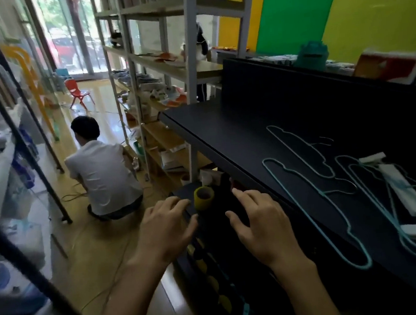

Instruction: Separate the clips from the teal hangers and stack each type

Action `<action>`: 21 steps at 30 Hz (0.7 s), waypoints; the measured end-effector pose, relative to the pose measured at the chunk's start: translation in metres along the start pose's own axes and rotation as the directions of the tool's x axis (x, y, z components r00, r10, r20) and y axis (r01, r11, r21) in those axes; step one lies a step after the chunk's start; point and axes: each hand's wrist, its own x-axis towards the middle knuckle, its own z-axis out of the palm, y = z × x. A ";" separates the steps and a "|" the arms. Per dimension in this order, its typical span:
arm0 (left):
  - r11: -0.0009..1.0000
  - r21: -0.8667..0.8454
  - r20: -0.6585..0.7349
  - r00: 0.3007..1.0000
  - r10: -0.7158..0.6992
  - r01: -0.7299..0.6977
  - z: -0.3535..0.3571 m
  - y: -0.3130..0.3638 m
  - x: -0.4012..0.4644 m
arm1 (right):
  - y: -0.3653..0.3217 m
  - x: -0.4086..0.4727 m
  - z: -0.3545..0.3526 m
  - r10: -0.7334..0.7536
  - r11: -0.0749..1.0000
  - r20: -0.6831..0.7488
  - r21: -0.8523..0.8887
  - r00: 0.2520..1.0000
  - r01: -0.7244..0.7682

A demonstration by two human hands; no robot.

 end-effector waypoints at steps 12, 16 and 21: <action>0.876 -0.157 0.052 0.882 0.469 -0.456 0.025 0.006 0.146 | 0.025 0.024 -0.026 0.449 0.862 -0.203 -0.160 0.870 -0.482; 0.821 -0.205 0.040 0.833 0.551 -0.533 0.036 0.023 0.176 | 0.036 0.025 -0.040 0.562 0.774 -0.211 -0.207 0.800 -0.598; 0.751 -0.245 0.051 0.765 0.642 -0.613 0.052 0.049 0.225 | 0.056 0.046 -0.050 0.648 0.693 -0.217 -0.229 0.730 -0.683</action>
